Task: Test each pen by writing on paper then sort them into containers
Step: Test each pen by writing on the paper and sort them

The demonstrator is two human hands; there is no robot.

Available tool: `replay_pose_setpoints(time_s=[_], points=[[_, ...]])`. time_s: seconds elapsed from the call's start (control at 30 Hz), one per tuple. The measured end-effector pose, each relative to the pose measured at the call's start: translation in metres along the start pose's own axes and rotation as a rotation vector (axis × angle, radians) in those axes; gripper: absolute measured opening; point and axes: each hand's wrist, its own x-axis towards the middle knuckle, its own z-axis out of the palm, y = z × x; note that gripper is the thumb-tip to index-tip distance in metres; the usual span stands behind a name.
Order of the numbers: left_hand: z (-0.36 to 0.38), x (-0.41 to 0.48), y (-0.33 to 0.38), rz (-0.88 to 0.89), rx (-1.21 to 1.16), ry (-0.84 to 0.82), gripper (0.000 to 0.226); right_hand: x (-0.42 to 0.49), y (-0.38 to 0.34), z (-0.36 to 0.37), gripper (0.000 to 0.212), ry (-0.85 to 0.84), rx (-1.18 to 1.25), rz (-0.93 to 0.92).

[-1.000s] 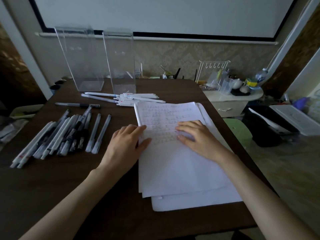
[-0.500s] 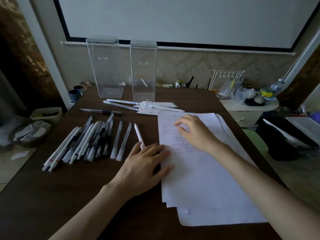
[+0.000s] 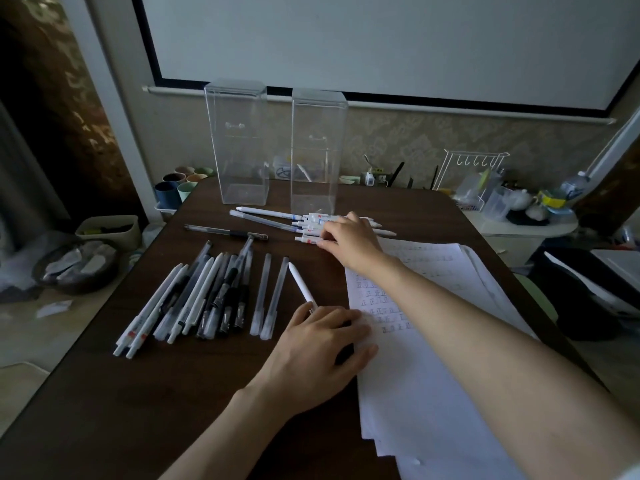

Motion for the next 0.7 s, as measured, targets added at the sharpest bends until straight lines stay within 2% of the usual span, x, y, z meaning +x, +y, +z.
replay_pose_setpoints(time_s=[0.13, 0.2, 0.37, 0.43, 0.5, 0.57, 0.7], points=[[0.0, -0.001, 0.001, -0.004, -0.005, -0.012, 0.055, -0.006, -0.022, -0.023, 0.011, 0.156, 0.593, -0.072], [-0.001, 0.0, 0.001, -0.013, -0.003, -0.022, 0.058, -0.016, -0.029, -0.041, 0.014, 0.219, 0.675, -0.116], [0.0, 0.0, 0.001, -0.024, 0.011, -0.039, 0.063, -0.073, 0.002, -0.062, 0.025, 0.15, 0.34, -0.185], [0.0, 0.0, 0.0, -0.02, 0.019, -0.044, 0.067, -0.101, 0.027, -0.058, 0.018, 0.145, 0.181, -0.11], [0.0, 0.001, 0.0, -0.01, 0.023, -0.054, 0.079, -0.129, 0.048, -0.057, 0.035, 0.145, 0.07, -0.002], [-0.001, 0.0, 0.0, -0.013, 0.035, -0.064, 0.089, -0.153, 0.065, -0.056, 0.05, 0.196, 0.005, 0.072], [-0.002, 0.0, 0.003, 0.014, 0.095, -0.025, 0.083, -0.183, 0.082, -0.055, 0.041, 0.386, -0.061, 0.127]])
